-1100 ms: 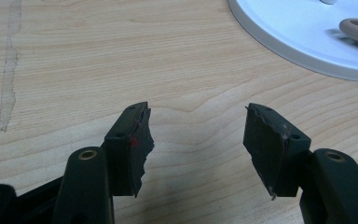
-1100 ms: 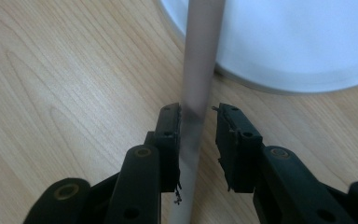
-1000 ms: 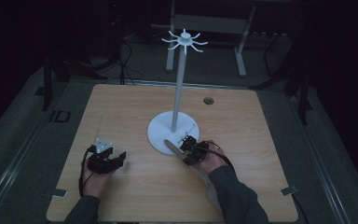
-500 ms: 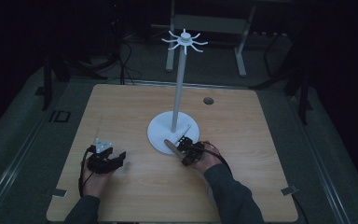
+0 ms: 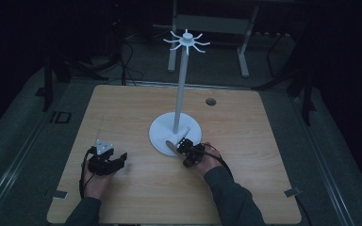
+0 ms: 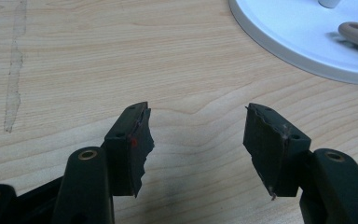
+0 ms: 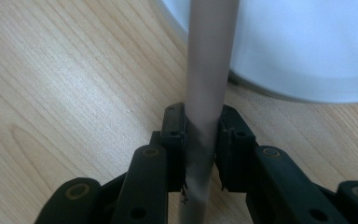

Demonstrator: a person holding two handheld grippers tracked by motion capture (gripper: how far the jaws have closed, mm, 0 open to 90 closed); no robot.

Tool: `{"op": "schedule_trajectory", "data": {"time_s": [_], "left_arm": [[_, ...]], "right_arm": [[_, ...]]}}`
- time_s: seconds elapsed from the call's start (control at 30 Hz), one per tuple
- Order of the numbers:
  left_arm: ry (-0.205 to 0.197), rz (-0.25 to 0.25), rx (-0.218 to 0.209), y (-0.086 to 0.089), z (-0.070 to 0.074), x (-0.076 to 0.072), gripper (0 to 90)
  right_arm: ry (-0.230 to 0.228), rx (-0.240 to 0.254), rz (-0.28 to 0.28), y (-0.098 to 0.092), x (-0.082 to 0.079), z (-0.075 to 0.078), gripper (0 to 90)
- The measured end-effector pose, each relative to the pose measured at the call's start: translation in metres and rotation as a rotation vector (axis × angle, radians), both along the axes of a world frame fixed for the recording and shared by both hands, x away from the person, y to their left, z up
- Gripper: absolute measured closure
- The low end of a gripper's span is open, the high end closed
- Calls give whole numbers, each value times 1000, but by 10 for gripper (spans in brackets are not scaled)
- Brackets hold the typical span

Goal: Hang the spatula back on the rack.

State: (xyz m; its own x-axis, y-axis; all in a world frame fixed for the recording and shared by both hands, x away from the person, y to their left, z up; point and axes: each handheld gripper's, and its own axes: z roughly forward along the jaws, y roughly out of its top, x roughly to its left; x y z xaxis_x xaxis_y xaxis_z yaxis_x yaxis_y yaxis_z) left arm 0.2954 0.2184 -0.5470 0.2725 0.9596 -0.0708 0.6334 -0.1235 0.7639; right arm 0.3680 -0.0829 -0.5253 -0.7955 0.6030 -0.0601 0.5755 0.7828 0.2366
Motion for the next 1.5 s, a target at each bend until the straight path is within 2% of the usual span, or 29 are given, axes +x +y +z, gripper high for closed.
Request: {"op": "schedule_trajectory", "data": {"time_s": [0.17,0.33,1.13,1.5], "left_arm": [[-1,-1,0,0,0,0,414],[-1,-1,2,0,0,0,415],[-1,-6,6,-1,0,0,414],[-1,-5,10,-1,0,0,414]], "right_arm": [[-20,7,-4,0,-1,1,754],[-50,24,-16,-2,-4,8,755],[-192,190,-91,-34,-14,49,756],[-231,242,-123,-45,-19,63,755]]}}
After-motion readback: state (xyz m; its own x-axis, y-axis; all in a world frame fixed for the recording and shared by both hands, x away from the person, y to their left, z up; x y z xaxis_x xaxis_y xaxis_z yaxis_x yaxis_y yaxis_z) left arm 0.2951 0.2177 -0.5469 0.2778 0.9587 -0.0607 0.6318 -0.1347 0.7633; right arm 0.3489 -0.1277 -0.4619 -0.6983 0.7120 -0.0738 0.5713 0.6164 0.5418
